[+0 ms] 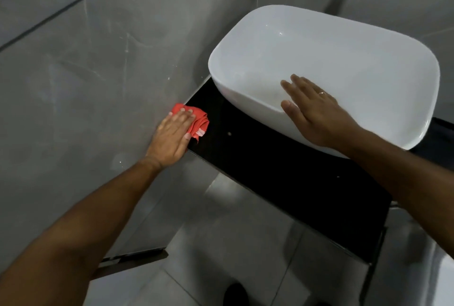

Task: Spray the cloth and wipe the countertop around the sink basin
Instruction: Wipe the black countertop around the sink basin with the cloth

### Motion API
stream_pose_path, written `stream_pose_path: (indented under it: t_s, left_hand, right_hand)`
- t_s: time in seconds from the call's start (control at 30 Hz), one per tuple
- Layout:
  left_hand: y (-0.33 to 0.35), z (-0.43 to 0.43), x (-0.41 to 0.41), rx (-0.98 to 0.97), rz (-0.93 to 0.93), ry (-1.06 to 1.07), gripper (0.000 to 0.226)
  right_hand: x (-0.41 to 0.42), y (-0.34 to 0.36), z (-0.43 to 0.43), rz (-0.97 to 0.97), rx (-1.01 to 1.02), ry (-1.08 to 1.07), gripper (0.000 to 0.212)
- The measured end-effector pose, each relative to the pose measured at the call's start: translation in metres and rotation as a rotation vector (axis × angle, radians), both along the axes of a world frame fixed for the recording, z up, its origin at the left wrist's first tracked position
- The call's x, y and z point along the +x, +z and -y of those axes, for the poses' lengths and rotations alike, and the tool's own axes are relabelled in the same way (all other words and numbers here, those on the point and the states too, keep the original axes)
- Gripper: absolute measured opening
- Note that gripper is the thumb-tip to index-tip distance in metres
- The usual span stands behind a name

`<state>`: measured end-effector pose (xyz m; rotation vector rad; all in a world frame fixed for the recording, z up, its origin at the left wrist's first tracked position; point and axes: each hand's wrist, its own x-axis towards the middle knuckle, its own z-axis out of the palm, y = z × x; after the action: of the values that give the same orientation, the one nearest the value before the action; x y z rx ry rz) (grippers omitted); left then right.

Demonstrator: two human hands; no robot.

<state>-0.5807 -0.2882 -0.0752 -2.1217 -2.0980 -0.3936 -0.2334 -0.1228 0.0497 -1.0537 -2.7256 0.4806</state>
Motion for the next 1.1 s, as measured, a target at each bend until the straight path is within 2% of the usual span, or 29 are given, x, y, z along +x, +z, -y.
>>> stream_pose_path:
  t_s: [0.1, 0.27, 0.4, 0.53, 0.77, 0.9, 1.1]
  left_hand:
    - [-0.008, -0.004, 0.014, 0.098, 0.041, 0.075, 0.052]
    - [-0.019, -0.007, 0.062, 0.28, 0.059, 0.055, 0.045]
    - [-0.032, 0.001, 0.127, 0.363, 0.118, 0.034, 0.046]
    - [-0.037, 0.008, 0.197, 0.418, 0.178, 0.037, 0.049]
    - [-0.037, 0.021, 0.316, 0.38, 0.194, -0.045, 0.043]
    - [-0.04, 0.027, 0.379, 0.319, 0.161, -0.079, 0.045]
    - [-0.029, 0.041, 0.459, 0.153, 0.245, -0.114, 0.052]
  right_hand:
    - [0.007, 0.005, 0.003, -0.08, 0.048, 0.021, 0.057]
    - [0.034, 0.007, -0.003, -0.444, 0.076, -0.079, 0.044]
    - [0.062, 0.007, -0.009, -0.523, 0.046, -0.199, 0.044]
    - [0.086, 0.011, -0.007, -0.581, 0.134, -0.21, 0.04]
    - [0.131, -0.004, 0.012, -0.605, 0.063, -0.251, 0.038]
    - [0.164, -0.015, 0.023, -0.561, 0.15, -0.2, 0.038]
    - [0.213, -0.044, 0.057, -0.534, 0.221, -0.183, 0.035]
